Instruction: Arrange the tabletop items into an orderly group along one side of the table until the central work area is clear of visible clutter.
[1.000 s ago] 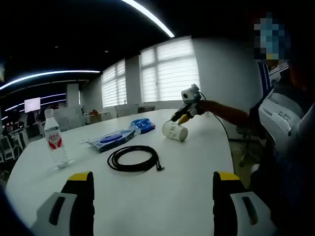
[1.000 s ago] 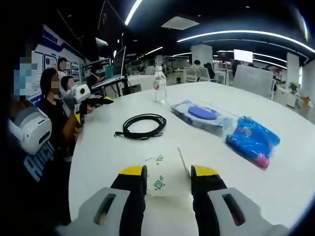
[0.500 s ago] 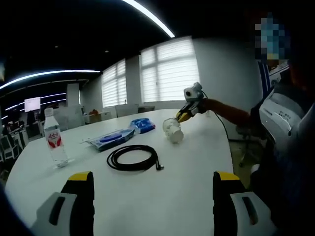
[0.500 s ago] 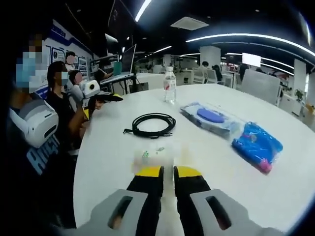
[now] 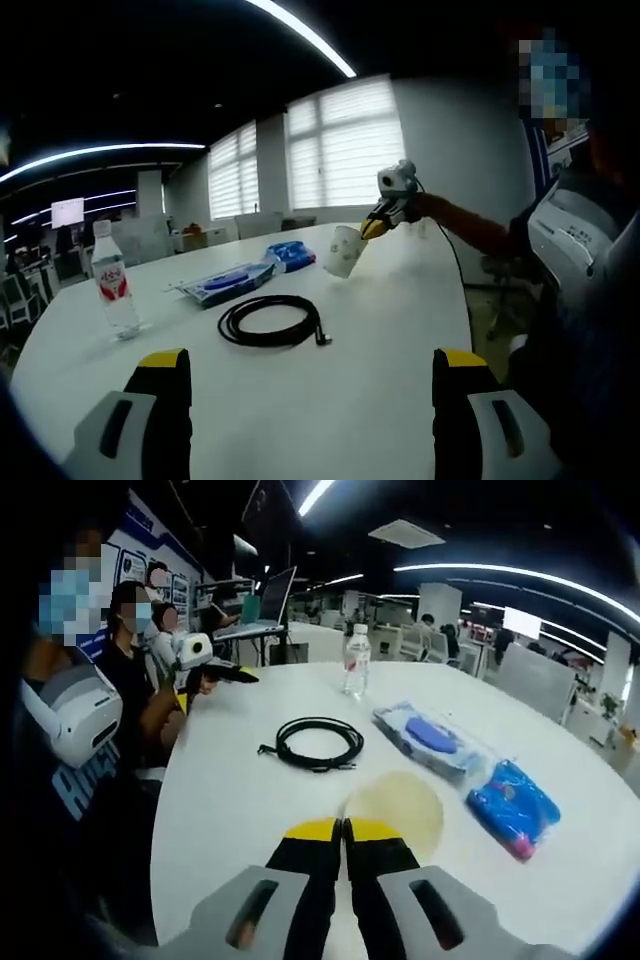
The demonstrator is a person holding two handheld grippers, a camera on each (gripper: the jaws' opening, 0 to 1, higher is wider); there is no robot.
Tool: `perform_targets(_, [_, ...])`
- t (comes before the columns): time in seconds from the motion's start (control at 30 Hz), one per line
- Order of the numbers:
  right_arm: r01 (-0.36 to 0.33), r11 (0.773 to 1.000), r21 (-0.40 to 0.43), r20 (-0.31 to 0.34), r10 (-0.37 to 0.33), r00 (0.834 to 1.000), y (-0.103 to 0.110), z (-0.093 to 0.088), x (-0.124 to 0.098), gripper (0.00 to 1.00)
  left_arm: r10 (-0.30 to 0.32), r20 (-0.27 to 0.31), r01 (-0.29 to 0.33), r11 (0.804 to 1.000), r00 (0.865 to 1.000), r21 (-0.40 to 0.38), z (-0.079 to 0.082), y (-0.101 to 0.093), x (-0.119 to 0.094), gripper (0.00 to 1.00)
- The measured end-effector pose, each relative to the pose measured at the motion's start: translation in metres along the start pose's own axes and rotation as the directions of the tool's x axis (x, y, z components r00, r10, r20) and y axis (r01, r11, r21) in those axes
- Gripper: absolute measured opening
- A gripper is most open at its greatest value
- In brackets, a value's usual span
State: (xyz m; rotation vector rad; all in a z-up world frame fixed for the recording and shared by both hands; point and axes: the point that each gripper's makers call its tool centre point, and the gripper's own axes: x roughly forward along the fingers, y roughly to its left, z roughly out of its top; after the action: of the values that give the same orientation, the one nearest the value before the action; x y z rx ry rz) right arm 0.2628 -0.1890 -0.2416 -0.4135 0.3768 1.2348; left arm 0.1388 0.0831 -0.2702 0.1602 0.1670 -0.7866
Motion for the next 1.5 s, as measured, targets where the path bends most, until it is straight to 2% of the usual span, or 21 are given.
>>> perform_targets(0.53, [0.003,0.995,-0.100,-0.061,-0.009,0.998,0.001,0.020,0.001,0.00,0.003,-0.003,-0.003,1.000,1.000,-0.013,-0.006,0.001,-0.001,1.00])
perform_targets(0.73, [-0.009,0.991,-0.132,-0.073,-0.001,0.997,0.003,0.029,0.003,0.00,0.007,-0.029,-0.008,1.000,1.000,-0.019,-0.014,0.003,-0.002,1.00])
perform_targets(0.93, [-0.018,0.988,-0.154,-0.094,0.003,0.996,0.003,0.034,0.006,0.00,0.002,-0.030,-0.003,1.000,1.000,-0.026,-0.014,0.004,-0.004,1.00])
perform_targets(1.1, [-0.021,0.984,-0.180,-0.104,0.002,0.995,0.001,0.046,0.007,0.00,0.012,-0.037,-0.013,0.999,0.999,-0.031,-0.015,0.007,-0.007,1.00])
perform_targets(1.5, [-0.068,0.970,-0.233,-0.165,0.029,0.986,-0.005,0.068,0.024,0.00,0.042,-0.068,-0.046,0.997,0.997,-0.065,-0.023,0.013,-0.012,1.00])
